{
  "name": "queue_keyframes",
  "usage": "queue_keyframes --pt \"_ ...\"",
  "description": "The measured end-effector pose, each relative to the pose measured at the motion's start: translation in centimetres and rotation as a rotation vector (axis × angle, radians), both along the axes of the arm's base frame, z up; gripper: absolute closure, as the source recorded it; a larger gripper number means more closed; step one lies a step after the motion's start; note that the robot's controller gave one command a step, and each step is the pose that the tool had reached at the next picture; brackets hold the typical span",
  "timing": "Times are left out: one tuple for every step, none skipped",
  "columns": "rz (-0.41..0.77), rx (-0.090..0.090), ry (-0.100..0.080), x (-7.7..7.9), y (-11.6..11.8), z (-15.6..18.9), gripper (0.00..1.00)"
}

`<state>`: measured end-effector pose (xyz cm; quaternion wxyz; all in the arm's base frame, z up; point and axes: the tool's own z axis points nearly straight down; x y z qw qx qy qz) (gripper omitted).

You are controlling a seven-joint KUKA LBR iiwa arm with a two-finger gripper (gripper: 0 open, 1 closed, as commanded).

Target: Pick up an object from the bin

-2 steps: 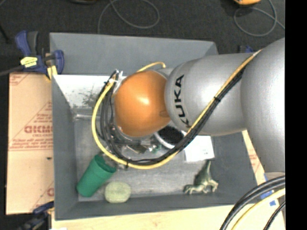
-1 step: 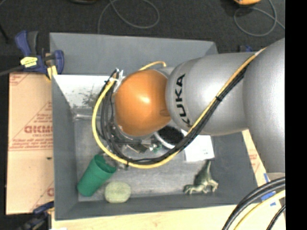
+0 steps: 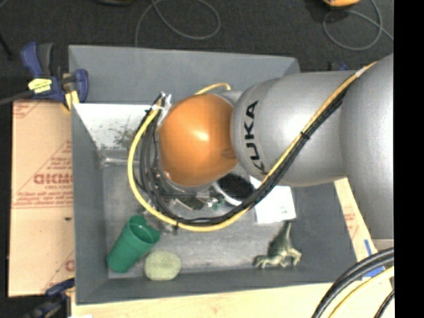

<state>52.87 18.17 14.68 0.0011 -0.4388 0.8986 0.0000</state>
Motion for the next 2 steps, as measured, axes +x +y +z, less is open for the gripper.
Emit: queue_keyframes --pt "-0.002 -0.001 0.002 0.0 0.0 1.5 1.0" --pt "-0.003 0.0 -0.001 0.1 0.0 2.7 1.0"
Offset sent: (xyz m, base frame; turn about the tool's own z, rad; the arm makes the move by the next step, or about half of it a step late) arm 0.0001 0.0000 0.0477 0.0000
